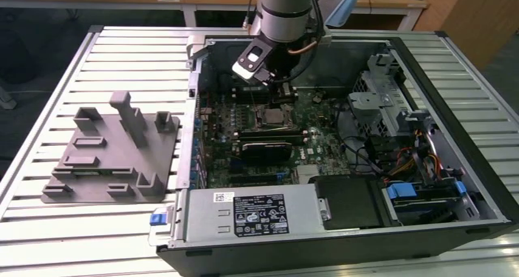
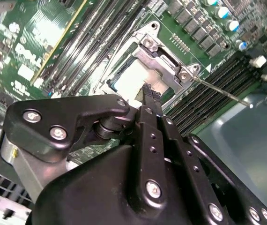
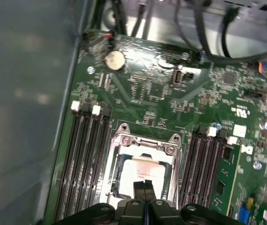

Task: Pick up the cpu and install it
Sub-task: 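Close the cpu cover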

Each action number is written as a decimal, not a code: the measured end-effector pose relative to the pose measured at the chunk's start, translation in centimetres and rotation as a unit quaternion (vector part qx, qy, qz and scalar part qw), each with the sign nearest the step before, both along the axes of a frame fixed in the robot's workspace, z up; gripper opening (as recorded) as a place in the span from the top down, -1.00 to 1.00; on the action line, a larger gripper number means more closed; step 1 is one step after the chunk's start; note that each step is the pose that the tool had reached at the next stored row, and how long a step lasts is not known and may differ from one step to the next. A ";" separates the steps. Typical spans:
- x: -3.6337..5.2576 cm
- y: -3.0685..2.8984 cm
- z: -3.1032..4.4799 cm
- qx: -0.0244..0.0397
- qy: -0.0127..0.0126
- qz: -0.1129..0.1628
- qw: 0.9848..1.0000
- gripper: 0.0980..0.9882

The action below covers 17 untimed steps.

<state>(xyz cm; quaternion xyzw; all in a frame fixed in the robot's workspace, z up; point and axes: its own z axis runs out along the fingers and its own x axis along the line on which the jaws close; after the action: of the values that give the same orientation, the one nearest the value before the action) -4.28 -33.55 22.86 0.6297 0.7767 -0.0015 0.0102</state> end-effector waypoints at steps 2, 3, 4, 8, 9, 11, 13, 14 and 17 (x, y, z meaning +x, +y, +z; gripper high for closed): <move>0.00 0.00 -0.01 0.000 0.000 0.023 1.000 0.98; 0.00 0.00 -0.01 0.000 0.000 0.032 1.000 0.98; 0.00 0.00 -0.01 0.000 0.000 0.041 0.999 0.98; 0.00 0.00 -0.03 0.000 0.000 0.076 0.997 0.98; 0.00 0.00 -0.03 0.000 0.000 0.086 0.996 0.98; 0.00 0.00 -0.04 0.000 0.000 0.104 0.995 0.98; 0.00 0.00 -0.04 0.000 0.000 0.122 0.993 0.98; 0.00 0.00 -0.05 0.000 0.000 0.131 0.991 0.98; 0.00 0.00 -0.07 0.000 0.000 0.179 0.984 0.98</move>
<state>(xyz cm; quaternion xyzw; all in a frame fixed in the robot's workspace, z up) -4.28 -33.55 22.80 0.4806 0.8769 0.0004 0.0104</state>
